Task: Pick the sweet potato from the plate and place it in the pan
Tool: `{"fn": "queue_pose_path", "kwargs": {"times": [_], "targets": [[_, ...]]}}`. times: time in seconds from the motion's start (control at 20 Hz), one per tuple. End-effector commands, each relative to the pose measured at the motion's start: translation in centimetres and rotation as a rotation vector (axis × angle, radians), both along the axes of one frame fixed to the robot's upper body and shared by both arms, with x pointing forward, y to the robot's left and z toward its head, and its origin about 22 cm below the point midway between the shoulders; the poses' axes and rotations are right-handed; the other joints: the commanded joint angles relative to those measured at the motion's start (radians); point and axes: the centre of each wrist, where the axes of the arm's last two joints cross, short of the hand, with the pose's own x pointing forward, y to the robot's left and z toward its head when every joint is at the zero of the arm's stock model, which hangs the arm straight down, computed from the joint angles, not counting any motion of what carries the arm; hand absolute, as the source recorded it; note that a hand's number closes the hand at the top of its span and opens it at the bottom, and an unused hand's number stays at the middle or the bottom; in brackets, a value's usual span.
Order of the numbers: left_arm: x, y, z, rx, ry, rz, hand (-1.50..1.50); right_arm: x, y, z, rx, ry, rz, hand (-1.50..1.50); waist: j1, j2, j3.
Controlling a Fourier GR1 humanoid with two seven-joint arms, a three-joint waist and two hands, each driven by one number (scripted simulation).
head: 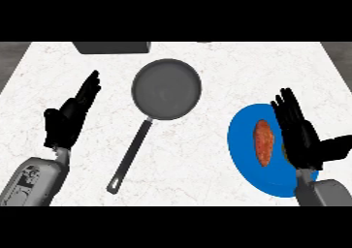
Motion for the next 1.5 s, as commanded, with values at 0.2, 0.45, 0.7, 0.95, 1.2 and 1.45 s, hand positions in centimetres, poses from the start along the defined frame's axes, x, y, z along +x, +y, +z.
{"fn": "queue_pose_path", "kwargs": {"times": [0.2,0.45,0.7,0.95,1.2,1.45], "targets": [[-0.2,2.4,1.4,-0.146,-0.016,0.134,0.00,4.7,-5.7,9.1,0.015,-0.293,0.294,1.50,0.067,0.008,0.011],[-1.6,2.2,0.1,-0.238,0.048,0.179,0.00,1.0,-14.3,8.1,-0.465,-0.316,0.182,1.50,0.031,0.005,0.011],[-2.2,3.7,0.0,-0.242,0.064,0.199,0.00,-3.4,-20.7,7.6,-0.619,-0.228,0.190,-1.50,0.020,0.006,0.009],[-1.5,4.6,1.7,-0.240,0.058,0.200,0.00,-0.7,-21.4,10.5,-0.798,-0.290,0.287,-1.50,0.040,0.010,0.009],[-2.7,2.2,1.8,-0.243,0.062,0.175,0.00,1.8,-19.8,14.1,-0.933,-0.250,0.397,-1.50,0.049,0.009,0.008],[-3.2,2.4,-0.4,-0.243,0.065,0.164,0.00,3.6,-15.3,16.5,-1.156,-0.167,0.468,-1.50,0.049,0.010,0.007]]}}
